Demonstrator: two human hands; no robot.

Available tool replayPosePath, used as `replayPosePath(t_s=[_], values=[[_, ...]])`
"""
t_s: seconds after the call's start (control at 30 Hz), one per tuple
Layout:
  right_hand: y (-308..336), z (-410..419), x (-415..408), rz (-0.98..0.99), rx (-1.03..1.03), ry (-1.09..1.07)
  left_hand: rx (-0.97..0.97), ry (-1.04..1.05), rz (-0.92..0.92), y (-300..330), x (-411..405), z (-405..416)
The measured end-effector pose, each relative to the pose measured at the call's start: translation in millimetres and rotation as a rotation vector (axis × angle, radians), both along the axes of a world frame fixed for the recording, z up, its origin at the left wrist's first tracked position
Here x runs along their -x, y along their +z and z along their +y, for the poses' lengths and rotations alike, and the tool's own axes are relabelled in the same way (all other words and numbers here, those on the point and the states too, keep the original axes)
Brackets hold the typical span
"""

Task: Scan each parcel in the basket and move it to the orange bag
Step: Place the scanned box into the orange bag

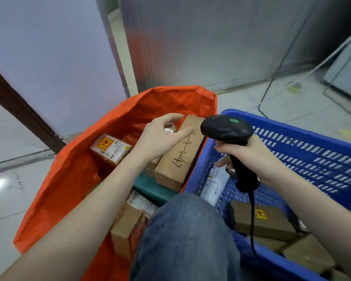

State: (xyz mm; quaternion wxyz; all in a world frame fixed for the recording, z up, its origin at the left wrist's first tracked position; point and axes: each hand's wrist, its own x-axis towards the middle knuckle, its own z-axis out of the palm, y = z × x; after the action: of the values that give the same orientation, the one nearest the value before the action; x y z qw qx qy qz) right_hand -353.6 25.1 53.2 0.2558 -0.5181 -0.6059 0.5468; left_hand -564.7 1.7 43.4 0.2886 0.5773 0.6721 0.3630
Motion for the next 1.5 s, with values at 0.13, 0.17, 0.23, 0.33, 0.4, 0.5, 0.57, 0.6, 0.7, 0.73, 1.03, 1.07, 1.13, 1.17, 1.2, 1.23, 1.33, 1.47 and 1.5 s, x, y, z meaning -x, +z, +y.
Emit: replayPosePath(t_s=[0.13,0.17,0.23,0.33,0.4,0.5,0.57,0.6,0.7,0.73,1.03,1.07,1.13,1.17,1.2,1.23,1.33,1.47,1.5], values=[[18.7,-5.7,-70.3,-0.015,-0.048,-0.123,-0.034,-0.098,-0.02,14.6,-69.1,16.7],[21.6,-7.6,-88.6,-0.02,-0.061,-0.157,-0.035,-0.125,-0.02,16.2,-87.0,20.9],[25.1,-12.0,-126.7,-0.046,-0.08,-0.21,-0.031,-0.194,-0.018,18.5,-123.2,27.5],[24.9,-20.6,-182.1,-0.076,-0.071,-0.289,-0.011,-0.29,-0.046,16.1,-175.8,34.0],[22.6,-27.2,-214.5,-0.066,-0.059,-0.345,0.007,-0.347,-0.045,10.6,-207.4,37.2],[15.2,-34.6,-256.8,-0.064,-0.038,-0.411,0.05,-0.418,-0.035,-1.8,-248.2,41.9],[6.3,-37.3,-280.9,-0.062,-0.018,-0.45,0.076,-0.459,-0.034,-13.0,-270.9,45.1],[0.6,-37.7,-291.6,-0.067,-0.012,-0.464,0.09,-0.474,-0.034,-19.8,-280.8,47.1],[-19.8,-37.0,-316.9,-0.079,0.022,-0.495,0.145,-0.495,-0.028,-44.3,-305.4,54.6],[-27.2,-35.9,-323.8,-0.087,0.035,-0.5,0.163,-0.499,-0.024,-53.3,-312.6,57.8],[-107.5,-9.2,-372.3,-0.11,0.138,-0.622,0.384,-0.522,-0.025,-149.7,-367.1,92.6],[-118.2,-5.0,-376.9,-0.119,0.138,-0.638,0.413,-0.529,-0.023,-161.6,-372.8,95.8],[-139.9,3.5,-383.5,-0.148,0.153,-0.654,0.461,-0.547,-0.011,-185.9,-383.7,100.7],[-150.6,7.5,-385.6,-0.154,0.176,-0.653,0.474,-0.558,0.005,-198.0,-389.0,102.5],[-161.0,10.8,-387.3,-0.149,0.204,-0.657,0.486,-0.568,0.024,-209.6,-394.0,104.0],[-171.5,14.1,-388.0,-0.135,0.232,-0.67,0.501,-0.575,0.039,-220.4,-398.9,105.6],[-198.7,20.5,-387.1,-0.124,0.302,-0.693,0.553,-0.569,0.027,-249.3,-410.7,110.3],[-222.7,22.2,-379.8,-0.111,0.362,-0.682,0.657,-0.558,-0.019,-277.4,-419.6,109.8],[-226.5,20.7,-378.1,-0.107,0.375,-0.682,0.676,-0.567,-0.016,-282.4,-420.5,107.1]])
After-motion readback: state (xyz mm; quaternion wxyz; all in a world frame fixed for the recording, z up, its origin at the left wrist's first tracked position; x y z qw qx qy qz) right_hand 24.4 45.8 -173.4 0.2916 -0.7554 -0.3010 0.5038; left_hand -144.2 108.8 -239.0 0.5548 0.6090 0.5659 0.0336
